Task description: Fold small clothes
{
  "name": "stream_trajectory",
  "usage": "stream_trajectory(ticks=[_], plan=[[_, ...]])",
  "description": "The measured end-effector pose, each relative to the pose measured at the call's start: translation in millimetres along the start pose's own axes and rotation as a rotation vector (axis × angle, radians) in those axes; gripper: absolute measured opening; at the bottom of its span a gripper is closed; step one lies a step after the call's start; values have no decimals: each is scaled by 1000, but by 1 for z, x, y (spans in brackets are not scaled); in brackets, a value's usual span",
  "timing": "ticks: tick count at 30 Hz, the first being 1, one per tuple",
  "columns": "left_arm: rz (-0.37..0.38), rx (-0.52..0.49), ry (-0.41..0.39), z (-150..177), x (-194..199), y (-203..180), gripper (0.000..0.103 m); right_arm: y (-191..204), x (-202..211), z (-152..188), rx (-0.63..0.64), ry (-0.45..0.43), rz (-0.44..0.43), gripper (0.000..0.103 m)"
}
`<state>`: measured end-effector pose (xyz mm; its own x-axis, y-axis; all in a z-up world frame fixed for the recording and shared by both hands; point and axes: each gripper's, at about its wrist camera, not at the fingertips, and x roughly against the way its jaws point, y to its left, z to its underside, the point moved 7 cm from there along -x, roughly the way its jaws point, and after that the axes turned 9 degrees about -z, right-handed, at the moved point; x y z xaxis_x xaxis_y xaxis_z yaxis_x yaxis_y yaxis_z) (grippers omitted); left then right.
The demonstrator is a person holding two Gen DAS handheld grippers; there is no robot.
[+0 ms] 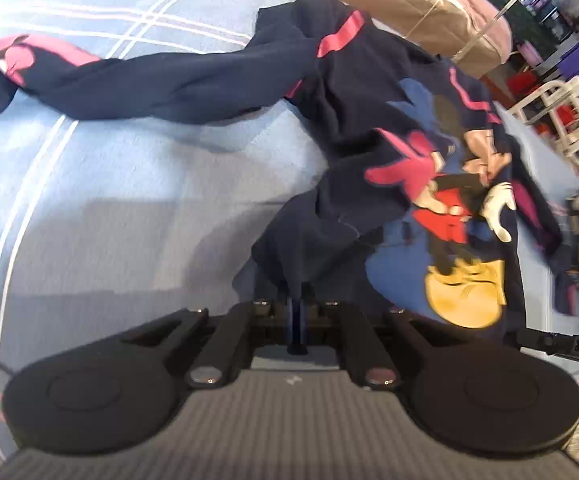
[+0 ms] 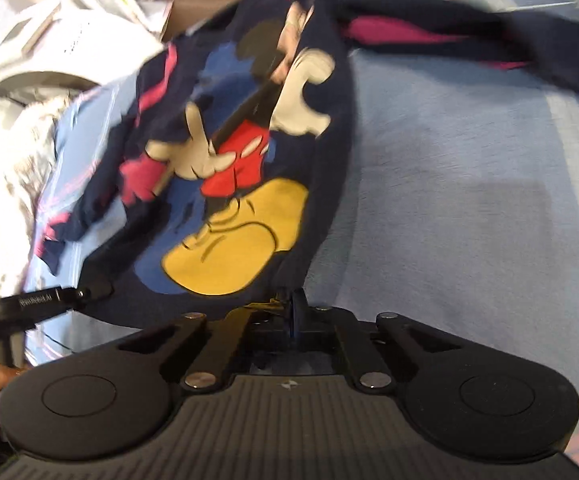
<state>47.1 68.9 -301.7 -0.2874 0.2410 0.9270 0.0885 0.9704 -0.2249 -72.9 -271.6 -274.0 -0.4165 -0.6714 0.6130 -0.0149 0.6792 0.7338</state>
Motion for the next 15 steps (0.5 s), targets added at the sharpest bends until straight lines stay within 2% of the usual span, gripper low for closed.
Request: stream_trajectory(ticks=[3,6,9,12,14,15], plan=[[1,13,25,6,7,7,3,-3,30,-1,47,29,42,3],[5,42,31,8,21,11,3,4,39,2,137,60,51,2],[-17,19,61,24,32,21,3,1,55,12,106,85,87,2],[-48,9,136,48,24,35,3,-20,72,29,51,91,121,3],[-77,-10,156,57,15,38,3,-27,72,33,38,64,81,20],[-94,-21,160,58,11,38,4,-26,66,31,61,62,78,48]])
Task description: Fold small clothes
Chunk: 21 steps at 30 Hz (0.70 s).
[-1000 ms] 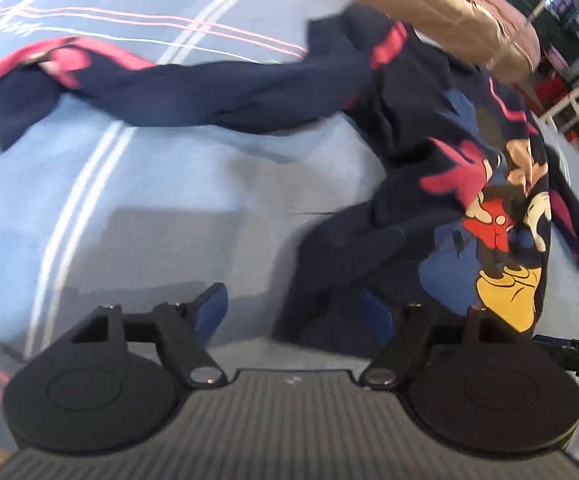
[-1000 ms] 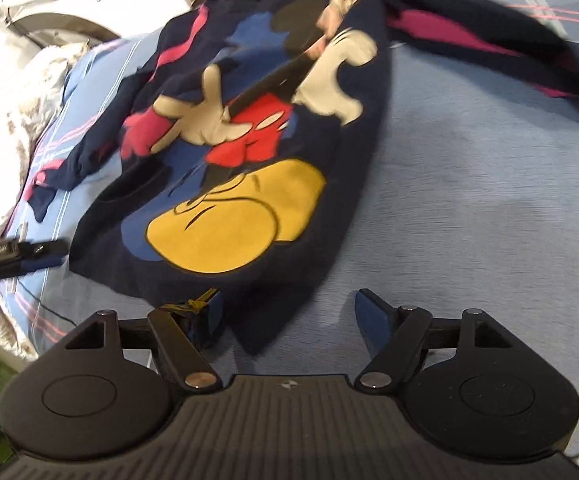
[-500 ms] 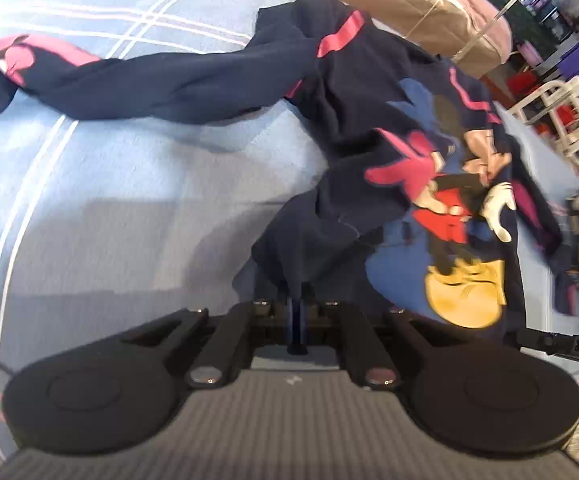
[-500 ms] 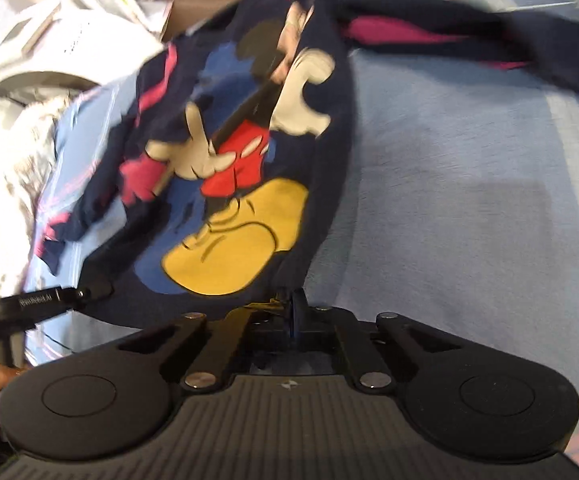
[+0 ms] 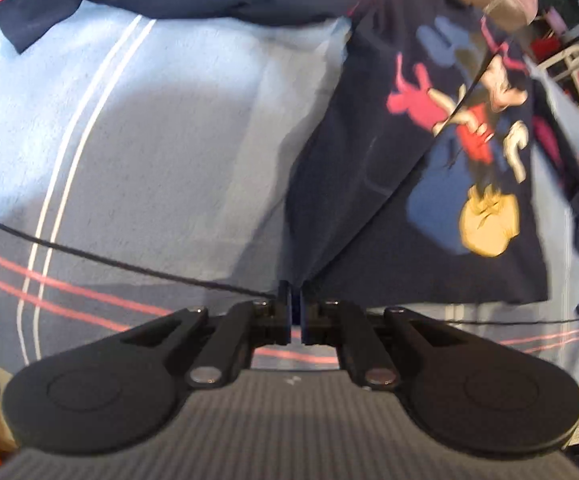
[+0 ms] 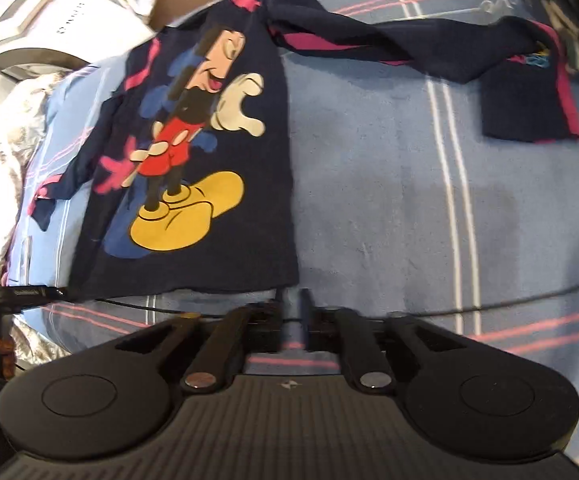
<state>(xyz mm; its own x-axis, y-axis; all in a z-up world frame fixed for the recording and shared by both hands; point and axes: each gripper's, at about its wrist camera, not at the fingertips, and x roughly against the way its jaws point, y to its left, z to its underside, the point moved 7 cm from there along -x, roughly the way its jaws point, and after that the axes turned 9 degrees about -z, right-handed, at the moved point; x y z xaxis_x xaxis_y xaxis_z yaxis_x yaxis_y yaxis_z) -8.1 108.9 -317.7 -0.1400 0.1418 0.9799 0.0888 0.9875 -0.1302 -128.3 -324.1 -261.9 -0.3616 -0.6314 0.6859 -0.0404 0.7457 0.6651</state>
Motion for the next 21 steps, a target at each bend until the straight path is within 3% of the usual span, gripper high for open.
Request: stream_trajectory(ticks=[1,4,5,6,7,9,13,14,15,16,21], plan=[[-13,-8,4,-1,-3,-1,5,3,-8,-3,21,-7,2,99],[-7,-19,-11,-6,1,-5,16,3,-30,-15,31,-49,6,103],[-5,-26,-15,-8,1,-7,34,0,-37,-18,21,-39,-14,103],[-17,-31,-18,-9,1,-7,61,-2,-47,-19,10,-28,-18,103],[-29,-33,-23,-10,0,-8,69,-6,-52,-20,-4,-24,-22,103],[-13,-14,-24,-15,-3,-10,71,-5,-65,-20,-31,-6,-56,103],[-8,9,-34,-20,-12,-12,71,-6,-69,-16,-54,-6,-35,103],[-7,-4,-55,-22,-12,-15,57,-7,-67,-15,-54,-3,-32,92],[-3,-25,-71,-25,-12,-20,19,-8,-66,-13,-54,15,-18,4],[11,-47,-62,-26,-14,-25,3,-10,-65,-9,-70,36,-11,8],[0,-116,-34,-19,-7,-36,5,-8,-42,7,-51,44,32,8]])
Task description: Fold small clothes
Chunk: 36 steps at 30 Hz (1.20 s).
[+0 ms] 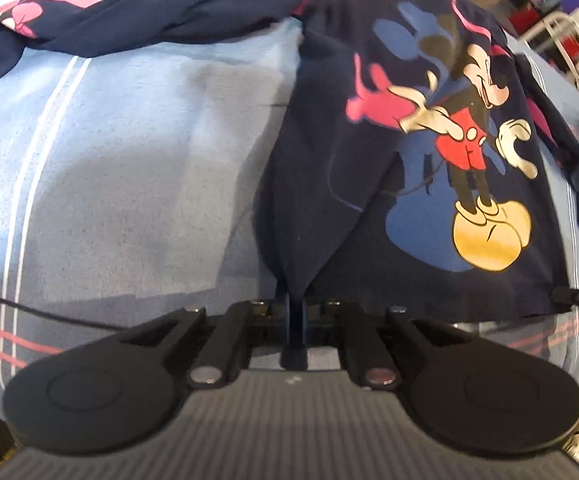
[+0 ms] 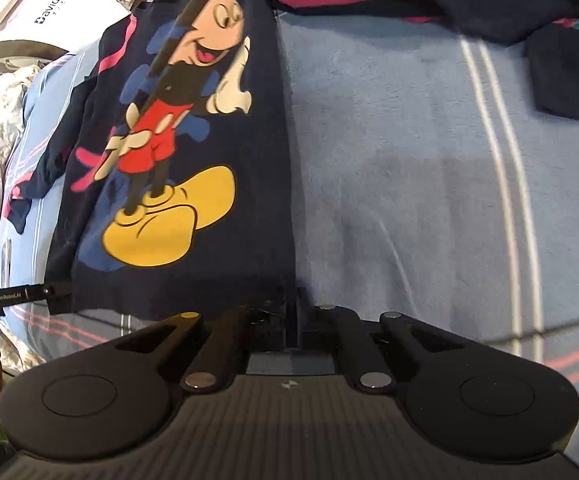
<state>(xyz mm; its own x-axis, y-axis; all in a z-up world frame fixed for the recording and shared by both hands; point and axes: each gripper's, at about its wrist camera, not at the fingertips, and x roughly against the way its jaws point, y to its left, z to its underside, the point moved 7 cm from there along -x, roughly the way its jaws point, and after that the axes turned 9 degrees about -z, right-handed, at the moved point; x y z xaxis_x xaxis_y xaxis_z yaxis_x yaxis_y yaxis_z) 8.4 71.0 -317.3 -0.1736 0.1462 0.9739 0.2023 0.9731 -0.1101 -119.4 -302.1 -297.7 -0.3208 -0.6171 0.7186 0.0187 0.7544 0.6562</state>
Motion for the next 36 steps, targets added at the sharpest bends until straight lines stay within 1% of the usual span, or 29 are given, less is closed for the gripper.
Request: stream_trajectory(ticks=[3,6,9,10,11,12,13,14,15,16,17,18,19,20,22,23,25,26,27,28,29,30,31,33,34,36], plan=[[5,4,27,10,5,2,5,2,14,12,19,19,40,8],[-9,-18,51,17,7,5,5,-2,22,28,-13,46,42,8],[-18,-28,78,24,2,8,5,-6,21,42,-30,73,46,8],[-20,-23,84,25,0,9,7,-7,19,44,-44,74,45,8],[-20,-24,100,25,-3,10,11,-9,17,45,-54,67,51,8],[-16,-28,112,23,-4,9,14,-11,14,44,-60,67,58,10],[-12,-33,124,22,-4,9,17,-12,10,44,-61,83,61,21],[-13,-40,133,22,-2,9,26,-14,8,44,-60,93,61,27],[-25,-57,136,24,-1,10,47,-15,11,44,-52,80,67,42],[-47,-78,135,26,1,13,59,-18,17,44,-38,66,88,70],[-73,-95,134,30,5,16,74,-23,23,45,-30,56,116,88],[-100,-103,133,33,9,21,76,-31,31,46,-40,42,150,103],[-116,-101,131,39,16,25,76,-40,43,45,-58,13,184,103],[-116,-86,131,40,21,29,76,-47,55,41,-67,-28,208,103],[-109,-56,118,33,31,33,76,-54,78,23,-44,-128,241,103],[-113,-53,94,24,36,30,77,-60,88,10,-34,-175,260,103],[-112,-68,35,3,43,22,83,-79,101,-18,-48,-255,297,103],[-101,-81,10,-8,44,13,88,-91,106,-30,-67,-296,316,103],[-86,-95,-7,-18,44,3,91,-104,110,-42,-81,-335,342,103],[-70,-108,-19,-26,44,-6,92,-116,112,-52,-78,-369,389,103],[-54,-121,-25,-33,44,-16,92,-122,112,-61,-43,-391,455,103],[-40,-132,-26,-39,42,-26,92,-124,108,-69,37,-390,524,103],[-25,-137,-25,-42,39,-39,92,-121,99,-75,125,-364,554,103],[6,-142,-30,-45,40,-57,92,-109,79,-80,258,-289,549,103],[16,-147,-33,-45,40,-65,91,-100,70,-81,316,-269,546,103],[22,-166,-28,-42,36,-79,92,-86,59,-85,395,-263,518,103]])
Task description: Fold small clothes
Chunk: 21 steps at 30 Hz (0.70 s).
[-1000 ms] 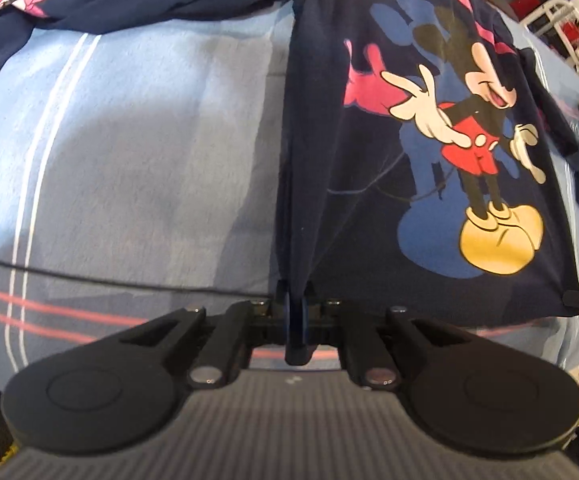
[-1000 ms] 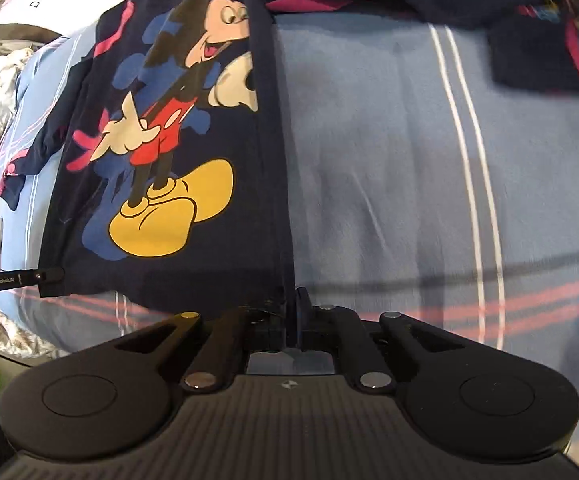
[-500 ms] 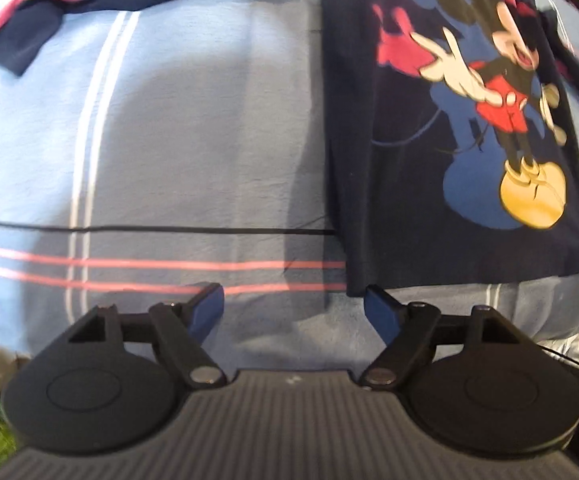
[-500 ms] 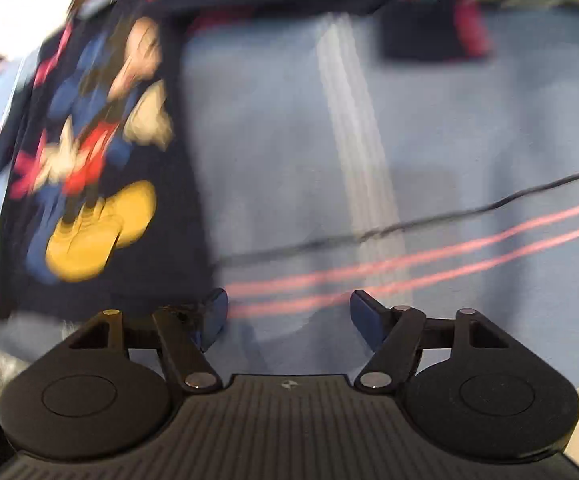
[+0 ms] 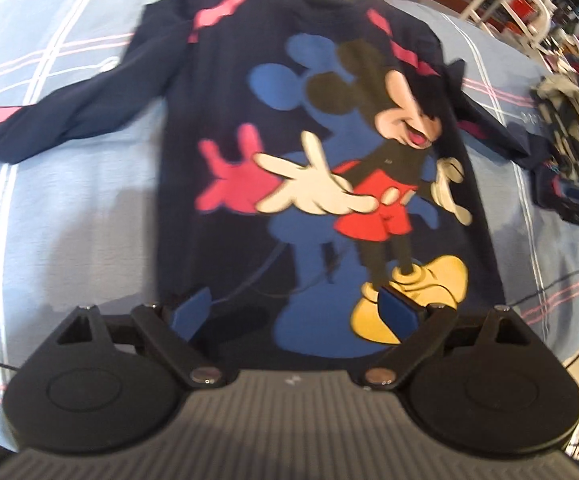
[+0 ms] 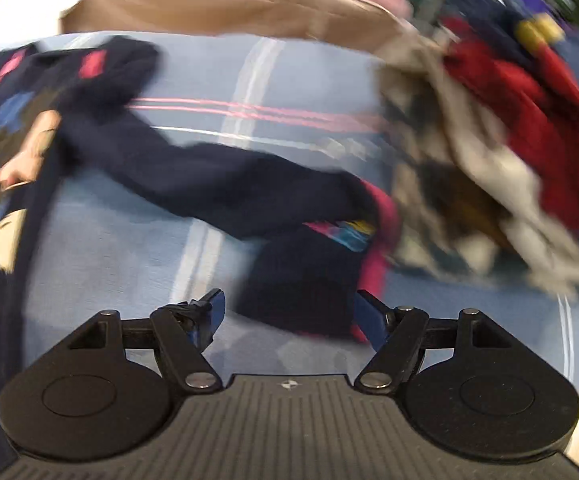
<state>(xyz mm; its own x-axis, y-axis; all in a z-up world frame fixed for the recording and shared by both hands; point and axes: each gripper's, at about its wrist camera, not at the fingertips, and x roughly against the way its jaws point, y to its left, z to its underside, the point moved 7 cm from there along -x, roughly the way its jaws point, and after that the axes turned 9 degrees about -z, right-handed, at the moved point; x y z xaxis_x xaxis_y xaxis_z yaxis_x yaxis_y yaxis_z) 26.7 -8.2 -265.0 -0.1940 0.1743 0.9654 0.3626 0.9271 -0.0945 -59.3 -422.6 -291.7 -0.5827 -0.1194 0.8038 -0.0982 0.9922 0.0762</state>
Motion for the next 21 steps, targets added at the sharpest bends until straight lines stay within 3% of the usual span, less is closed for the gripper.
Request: stream_trajectory(ticks=[2,4,11,13,15,16,17,18,21], plan=[[-4,-23,21,3,-4,-10,91,7,-9,-5,20,16,-8,103],[-5,-30,34,8,-4,-14,91,0,-13,-10,-7,7,46,103],[-23,28,50,13,-7,-3,92,-47,-1,15,-340,-56,125,103],[-21,30,56,12,-9,-3,92,-58,-11,25,-444,-42,100,103],[-19,27,57,11,-9,-5,92,-61,-15,23,-500,-86,50,103],[-16,21,56,10,-9,-7,92,-58,-20,20,-501,-80,24,85],[-14,11,58,10,-9,-10,92,-55,-23,19,-503,-67,-5,61],[-11,0,60,9,-10,-13,92,-51,-26,18,-506,-53,-29,26],[-5,-26,46,7,-7,-19,92,-56,-9,17,-547,-100,-38,18]])
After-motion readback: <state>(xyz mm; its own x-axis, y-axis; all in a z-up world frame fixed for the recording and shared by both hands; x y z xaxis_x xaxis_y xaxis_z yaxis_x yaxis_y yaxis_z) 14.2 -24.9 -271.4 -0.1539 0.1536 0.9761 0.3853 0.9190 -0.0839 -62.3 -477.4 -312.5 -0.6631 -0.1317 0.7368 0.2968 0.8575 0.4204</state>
